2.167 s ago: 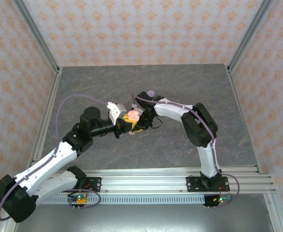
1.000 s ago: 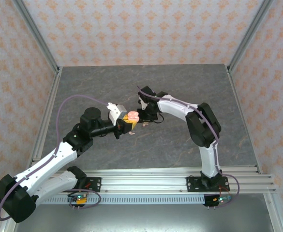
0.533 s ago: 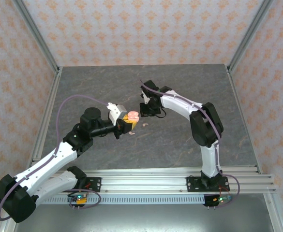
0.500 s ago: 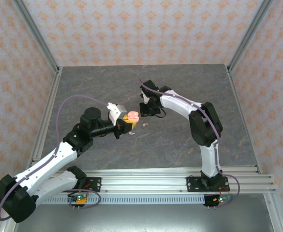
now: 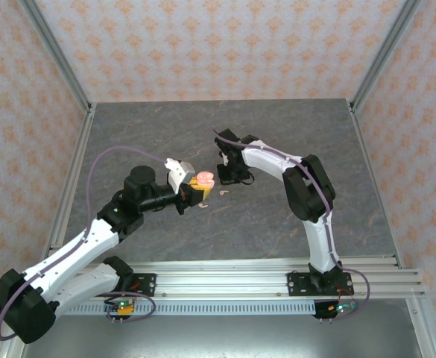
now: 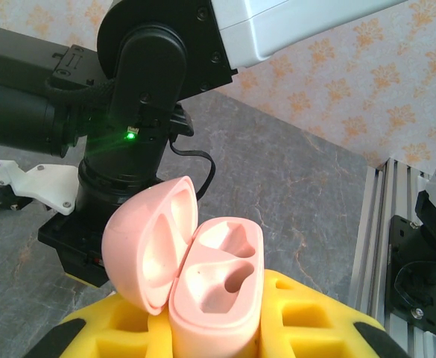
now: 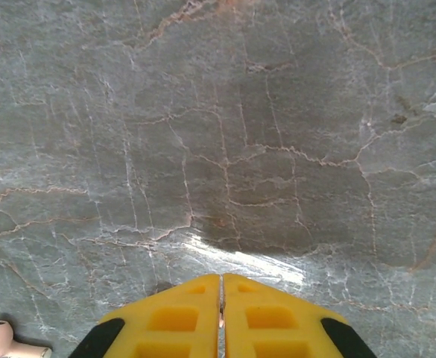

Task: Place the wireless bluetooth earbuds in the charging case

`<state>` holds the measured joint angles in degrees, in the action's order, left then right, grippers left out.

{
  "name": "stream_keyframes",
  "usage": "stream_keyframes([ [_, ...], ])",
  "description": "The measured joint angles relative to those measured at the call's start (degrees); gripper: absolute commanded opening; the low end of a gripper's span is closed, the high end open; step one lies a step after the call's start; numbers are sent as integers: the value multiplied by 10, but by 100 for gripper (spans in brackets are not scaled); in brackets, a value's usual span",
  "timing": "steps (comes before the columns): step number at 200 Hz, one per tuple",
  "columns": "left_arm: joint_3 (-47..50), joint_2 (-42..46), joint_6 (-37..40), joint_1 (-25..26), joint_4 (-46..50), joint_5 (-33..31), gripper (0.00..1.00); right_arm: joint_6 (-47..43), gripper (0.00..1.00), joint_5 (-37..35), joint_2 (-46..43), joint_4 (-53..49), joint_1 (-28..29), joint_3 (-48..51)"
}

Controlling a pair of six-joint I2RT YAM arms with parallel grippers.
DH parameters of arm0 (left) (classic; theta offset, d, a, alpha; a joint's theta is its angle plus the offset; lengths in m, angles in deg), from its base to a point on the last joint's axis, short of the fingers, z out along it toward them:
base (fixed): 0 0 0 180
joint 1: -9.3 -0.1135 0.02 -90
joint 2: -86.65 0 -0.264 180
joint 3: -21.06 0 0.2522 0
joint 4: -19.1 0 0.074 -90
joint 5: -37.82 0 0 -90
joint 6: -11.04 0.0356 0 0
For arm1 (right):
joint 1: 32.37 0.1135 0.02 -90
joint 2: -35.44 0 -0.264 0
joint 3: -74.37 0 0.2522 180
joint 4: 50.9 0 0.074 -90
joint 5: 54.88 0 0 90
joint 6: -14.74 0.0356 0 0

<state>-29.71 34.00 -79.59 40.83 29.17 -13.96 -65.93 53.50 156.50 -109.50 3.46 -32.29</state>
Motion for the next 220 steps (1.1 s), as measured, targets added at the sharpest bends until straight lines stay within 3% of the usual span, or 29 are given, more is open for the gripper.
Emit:
stream_keyframes([
  [165, 0, -11, -2, 0, 0, 0, 11, -34, 13, 39, 5, -27, 14, 15],
  [220, 0, -11, -7, 0, 0, 0, 11, -34, 19, 52, -2, -28, 14, 26],
])
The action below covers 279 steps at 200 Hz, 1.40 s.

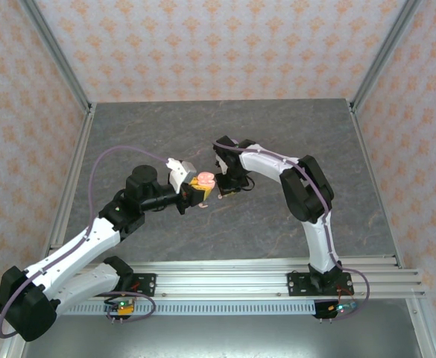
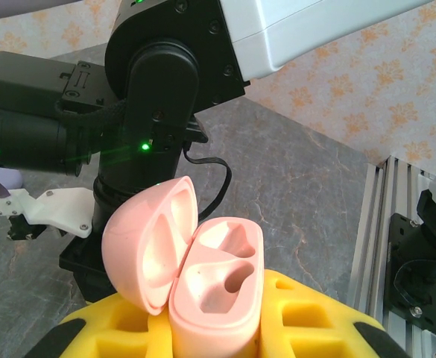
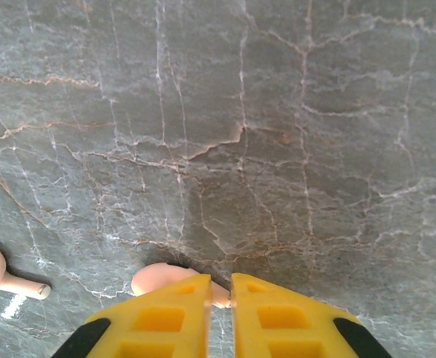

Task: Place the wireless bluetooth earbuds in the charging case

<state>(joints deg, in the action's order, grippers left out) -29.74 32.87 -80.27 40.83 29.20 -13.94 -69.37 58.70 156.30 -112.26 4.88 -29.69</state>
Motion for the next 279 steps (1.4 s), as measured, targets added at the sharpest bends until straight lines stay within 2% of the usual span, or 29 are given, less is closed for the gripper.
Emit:
stream_keyframes([
  [12, 0, 0, 0, 0, 0, 0, 11, 0, 21, 0, -3, 0, 0, 2],
  [69, -1, -5, -2, 0, 1, 0, 11, -24, 47, 5, -22, 0, 1, 4],
  [86, -1, -5, -2, 0, 1, 0, 11, -39, 52, 7, -22, -1, 3, 4],
  [182, -4, -5, -2, 0, 5, 0, 11, -90, 56, -32, 10, -29, 39, -42],
  [279, -4, -5, -2, 0, 6, -2, 11, -107, 53, -68, 24, -36, 48, -42],
])
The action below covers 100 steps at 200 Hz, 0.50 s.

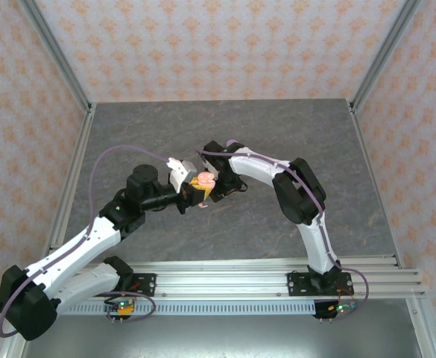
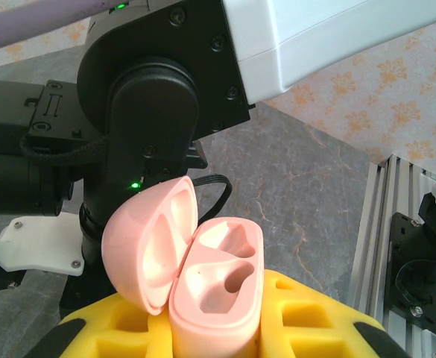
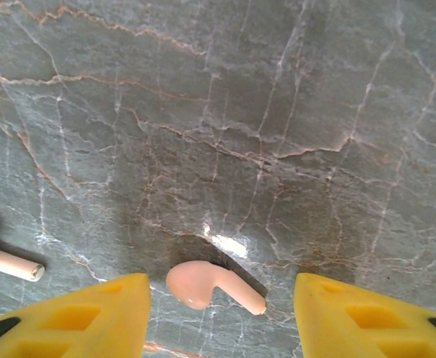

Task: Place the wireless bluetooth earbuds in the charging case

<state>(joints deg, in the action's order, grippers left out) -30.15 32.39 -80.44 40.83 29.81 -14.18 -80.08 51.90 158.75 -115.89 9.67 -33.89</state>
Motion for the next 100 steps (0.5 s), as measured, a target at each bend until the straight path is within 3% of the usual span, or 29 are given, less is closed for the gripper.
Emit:
stream_keyframes([
  [73, 0, 0, 0, 0, 0, -5, 11, -4, 42, -23, 1, 3, 7, 2],
  [100, 0, 0, 0, 0, 0, -9, 11, -2, 32, -39, 2, 5, 11, 2],
])
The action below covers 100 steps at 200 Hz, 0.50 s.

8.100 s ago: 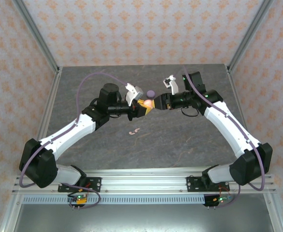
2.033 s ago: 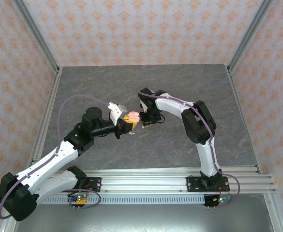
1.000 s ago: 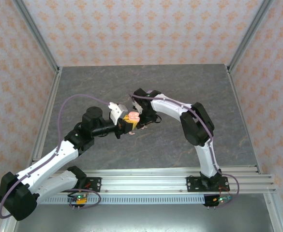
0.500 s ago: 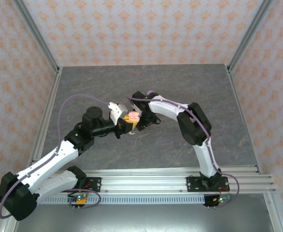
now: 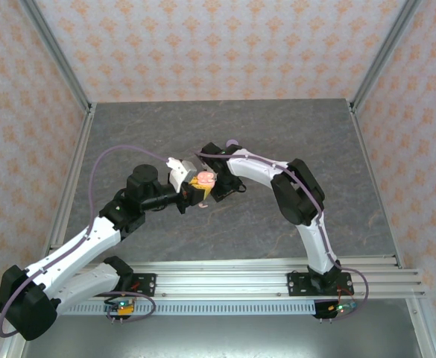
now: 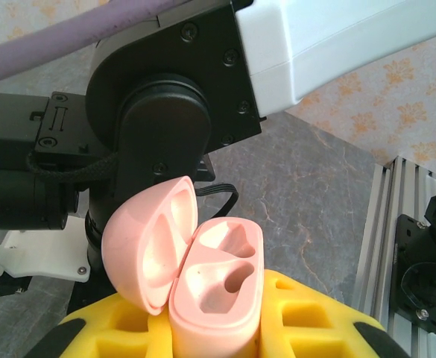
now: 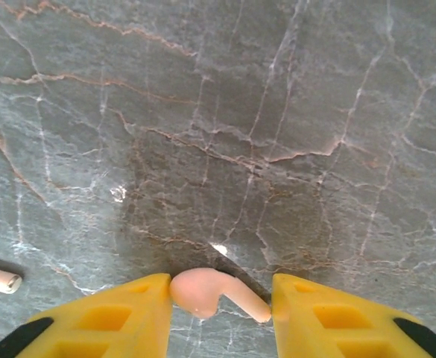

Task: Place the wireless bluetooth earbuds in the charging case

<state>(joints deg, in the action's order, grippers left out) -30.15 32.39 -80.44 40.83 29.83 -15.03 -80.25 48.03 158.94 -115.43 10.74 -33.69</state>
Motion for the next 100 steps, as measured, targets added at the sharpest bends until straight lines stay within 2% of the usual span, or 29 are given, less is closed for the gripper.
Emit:
stream_keyframes([
  [21, 0, 0, 0, 0, 0, -2, 11, 13, 27, -19, 1, 9, 2, 0],
  [59, 0, 0, 0, 0, 0, -2, 11, 52, 27, -29, -2, 18, 2, 8],
  [100, 0, 0, 0, 0, 2, -1, 11, 100, 29, -24, -38, 58, -34, 65],
])
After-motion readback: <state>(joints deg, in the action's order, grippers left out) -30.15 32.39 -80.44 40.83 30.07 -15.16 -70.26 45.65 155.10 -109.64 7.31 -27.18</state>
